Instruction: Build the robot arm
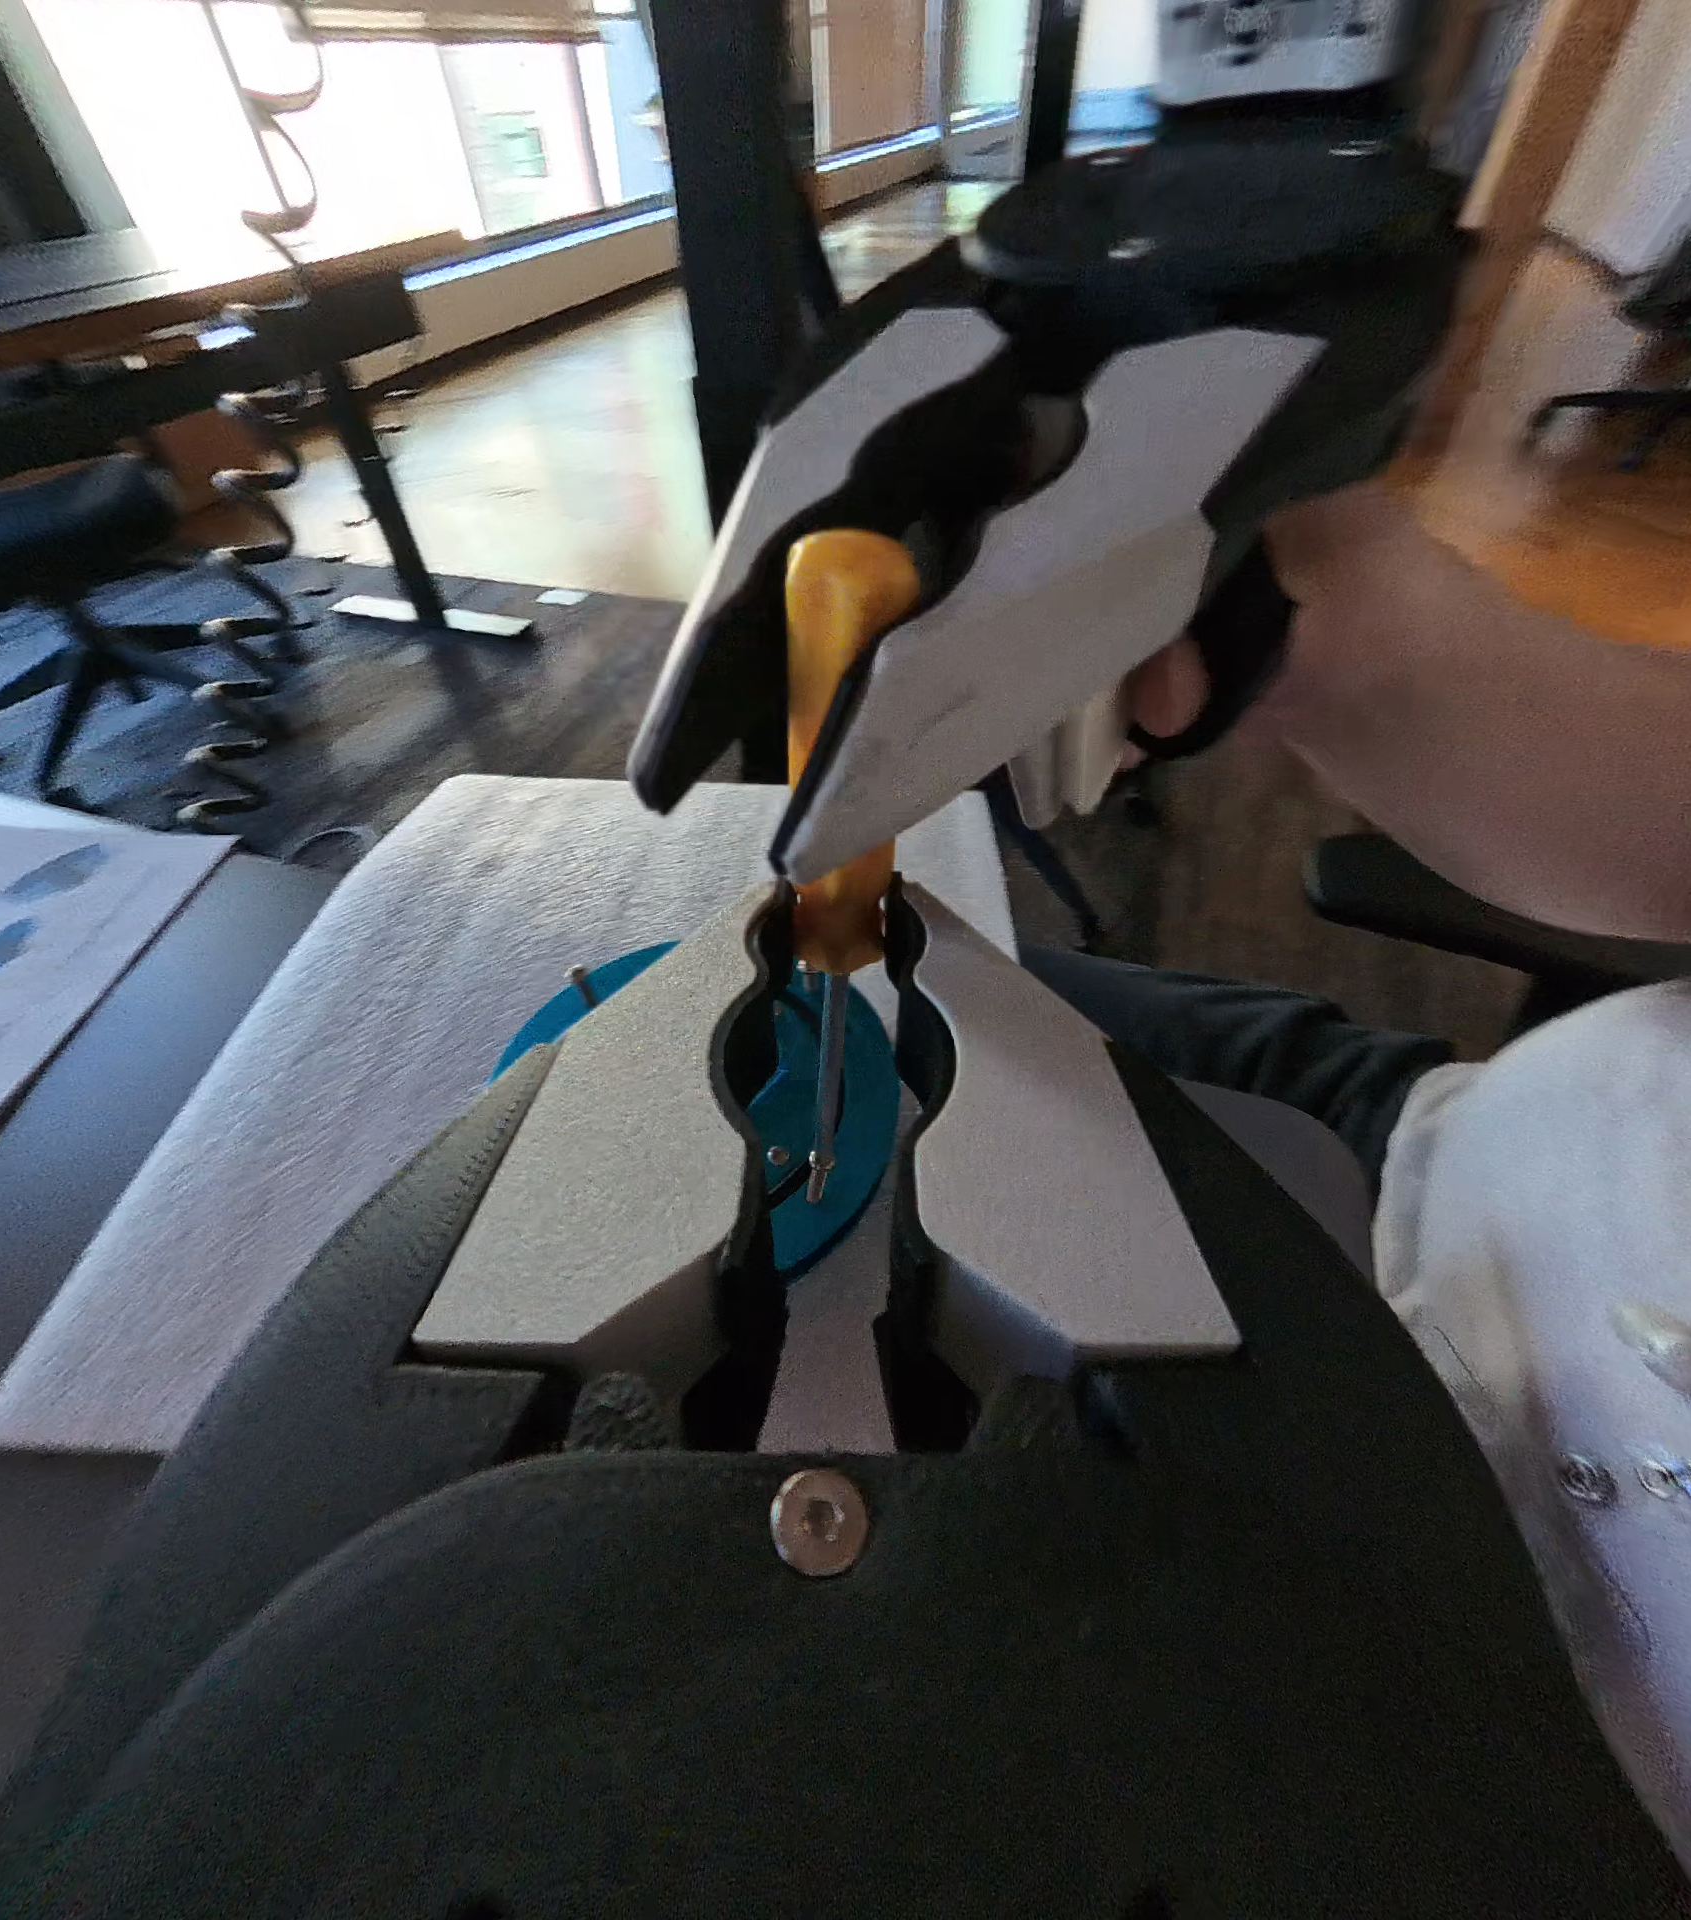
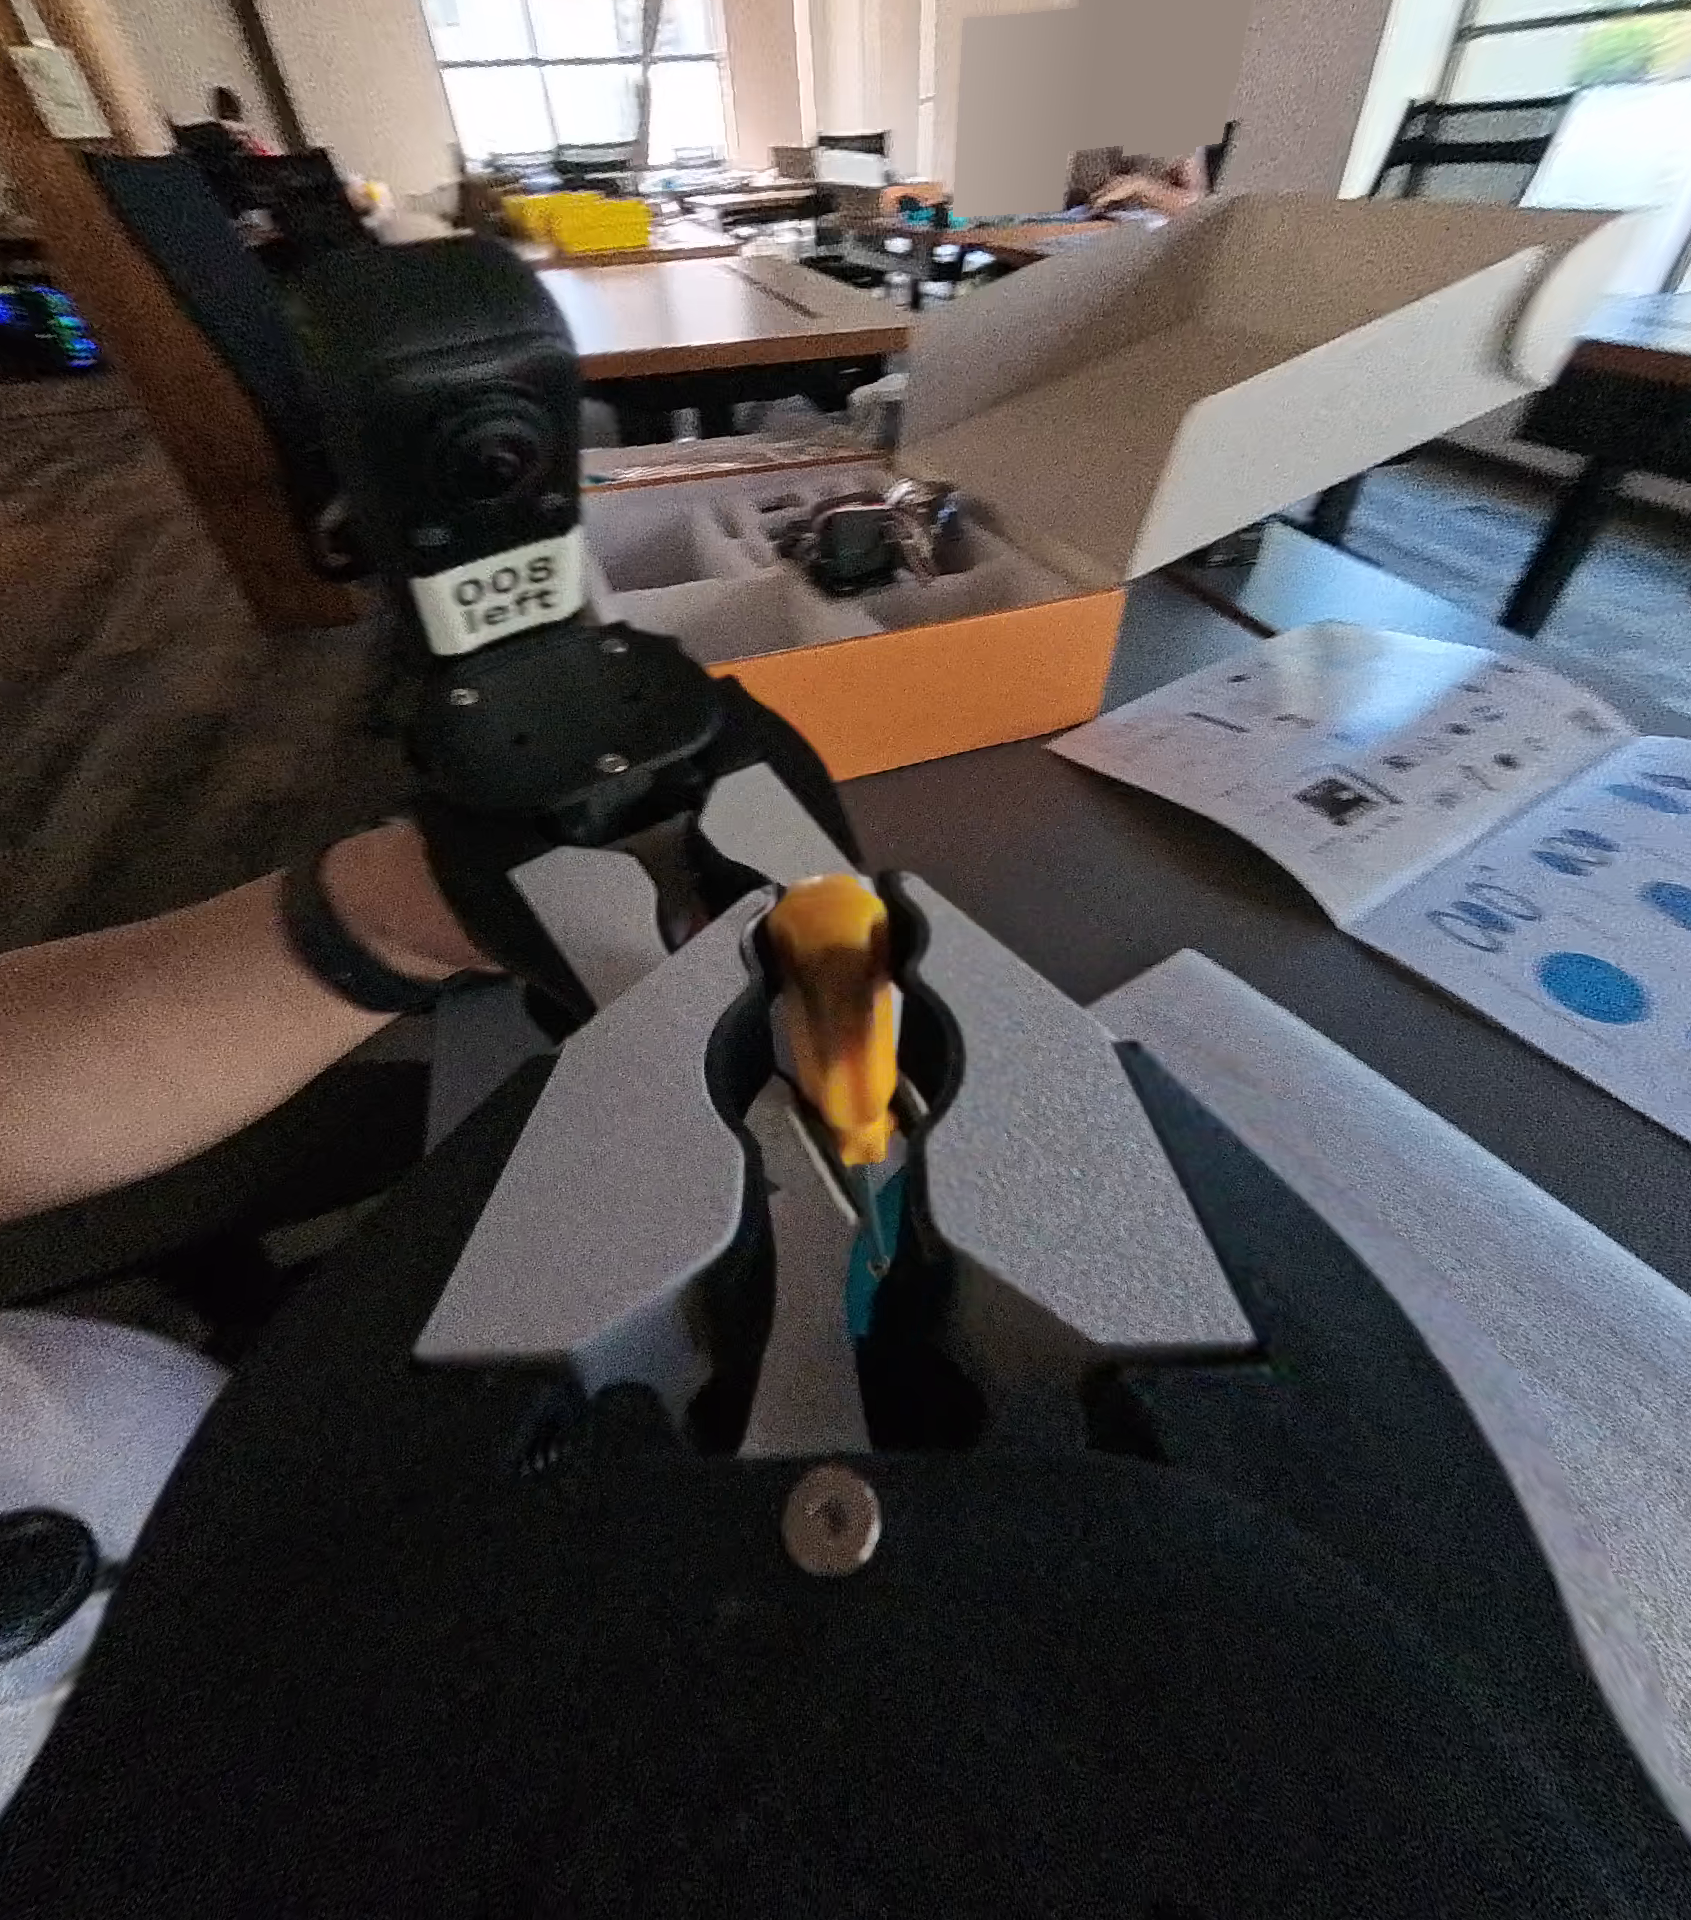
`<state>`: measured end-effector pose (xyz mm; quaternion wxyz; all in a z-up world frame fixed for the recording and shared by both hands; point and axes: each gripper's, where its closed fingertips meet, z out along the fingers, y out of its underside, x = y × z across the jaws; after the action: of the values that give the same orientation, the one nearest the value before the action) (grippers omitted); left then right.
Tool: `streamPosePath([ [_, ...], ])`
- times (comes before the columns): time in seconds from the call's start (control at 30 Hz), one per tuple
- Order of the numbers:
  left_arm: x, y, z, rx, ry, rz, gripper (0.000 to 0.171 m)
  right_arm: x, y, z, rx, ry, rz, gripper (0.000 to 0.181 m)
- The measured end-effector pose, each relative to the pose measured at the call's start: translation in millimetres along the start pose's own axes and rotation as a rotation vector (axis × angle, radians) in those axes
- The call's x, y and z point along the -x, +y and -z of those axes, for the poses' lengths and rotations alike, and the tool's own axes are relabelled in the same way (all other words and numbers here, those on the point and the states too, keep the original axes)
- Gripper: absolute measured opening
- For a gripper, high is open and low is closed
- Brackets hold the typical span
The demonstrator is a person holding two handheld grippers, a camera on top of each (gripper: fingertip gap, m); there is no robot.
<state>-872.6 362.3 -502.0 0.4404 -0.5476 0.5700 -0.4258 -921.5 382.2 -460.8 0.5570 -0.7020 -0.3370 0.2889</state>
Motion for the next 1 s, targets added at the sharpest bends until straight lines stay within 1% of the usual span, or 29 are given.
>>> streamPosePath([
  [0.03, -1.6, -0.5, -0.4, -0.015, 0.033, 0.004, 0.015, 1.0, 0.1, -0.9, -0.003, -0.053, -0.010, 0.016],
  [0.07, -0.4, -0.7, -0.7, -0.026, 0.039, 0.018, 0.015, -2.7, -0.5, -0.9, -0.019, -0.051, 0.000, 0.015],
  [0.1, 2.7, -0.6, -1.2, -0.028, 0.023, 0.038, 0.015, -8.3, -0.7, -1.7, -0.032, -0.014, 0.000, 0.015],
  [0.17, 9.4, -0.4, -1.8, -0.022, -0.065, 0.046, 0.022, -12.5, -1.8, -3.1, -0.047, 0.063, 0.012, 0.015],
  [0.2, 12.1, -0.4, -1.2, -0.019, -0.128, 0.018, 0.022, -16.6, -1.8, -3.3, -0.051, 0.127, 0.027, 0.015],
  [0.27, 12.2, -0.2, -1.6, -0.004, -0.230, -0.061, 0.017, -18.7, -2.5, -2.6, -0.057, 0.224, 0.039, 0.015],
  [0.33, 11.6, 0.7, -0.9, 0.025, -0.262, -0.099, 0.017, -17.9, -2.0, -2.9, -0.056, 0.248, 0.041, 0.015],
  [0.37, 10.3, 0.9, -0.4, 0.035, -0.239, -0.087, 0.017, -15.1, -2.8, -4.0, -0.047, 0.219, 0.050, 0.015],
  [0.4, 10.6, 1.1, 0.7, 0.038, -0.216, -0.067, 0.017, -11.6, -3.0, -5.6, -0.033, 0.172, 0.049, 0.022],
  [0.43, 13.9, 1.7, 2.5, 0.034, -0.207, -0.045, 0.017, -13.0, 0.5, -4.5, -0.028, 0.130, 0.029, 0.038],
  [0.47, 15.2, 1.9, 4.0, 0.029, -0.184, -0.034, 0.017, -10.9, -1.8, -3.9, -0.024, 0.075, 0.004, 0.037],
  [0.5, 11.9, 2.0, 4.7, 0.020, -0.136, -0.034, 0.017, -7.6, -2.1, -2.1, -0.025, 0.017, -0.015, 0.019],
  [0.53, 8.9, 1.8, 4.7, 0.006, -0.094, -0.031, 0.017, -9.1, -0.3, -0.1, -0.030, 0.004, -0.015, 0.016],
  [0.6, 9.3, 1.1, 4.5, -0.015, -0.064, 0.005, 0.017, -15.0, 1.9, 0.5, -0.040, 0.062, -0.029, 0.017],
  [0.63, 10.2, 2.6, 4.1, -0.007, -0.069, 0.022, 0.022, -17.2, -1.1, -0.5, -0.046, 0.119, -0.021, 0.017],
  [0.67, 11.1, 4.4, 3.3, 0.004, -0.090, 0.026, 0.031, -17.9, 0.5, -0.4, -0.051, 0.167, 0.004, 0.017],
  [0.7, 11.5, 5.2, 2.4, 0.009, -0.116, 0.014, 0.029, -16.3, 0.0, -1.3, -0.055, 0.211, 0.026, 0.016],
  [0.77, 13.8, 8.1, 1.0, 0.024, -0.181, -0.040, 0.016, -13.2, 0.1, -1.7, -0.058, 0.288, 0.050, 0.017],
  [0.8, 13.7, 8.5, 1.0, 0.024, -0.194, -0.057, 0.016, -10.8, -0.6, -1.8, -0.054, 0.305, 0.061, 0.016],
  [0.83, 12.6, 8.7, 1.3, 0.021, -0.181, -0.052, 0.016, -7.7, -5.6, -3.3, -0.045, 0.300, 0.068, 0.016],
  [0.87, 10.6, 8.9, 1.5, 0.019, -0.146, -0.039, 0.016, -7.1, -0.9, -2.2, -0.032, 0.273, 0.066, 0.016],
  [0.9, 7.5, 8.7, 1.6, 0.015, -0.098, -0.031, 0.015, -5.0, -0.5, -3.1, -0.022, 0.227, 0.057, 0.022],
  [0.93, 5.0, 8.5, 2.1, 0.010, -0.054, -0.030, 0.015, -4.2, -1.5, -3.3, -0.023, 0.185, 0.043, 0.037],
  [0.97, 3.7, 8.5, 1.9, 0.004, -0.022, -0.028, 0.016, -2.7, -7.3, -3.5, -0.025, 0.146, 0.032, 0.028],
  [1.0, 3.6, 8.1, 1.7, -0.004, 0.003, -0.017, 0.016, -1.0, -5.4, -3.2, -0.017, 0.100, 0.038, 0.017],
])
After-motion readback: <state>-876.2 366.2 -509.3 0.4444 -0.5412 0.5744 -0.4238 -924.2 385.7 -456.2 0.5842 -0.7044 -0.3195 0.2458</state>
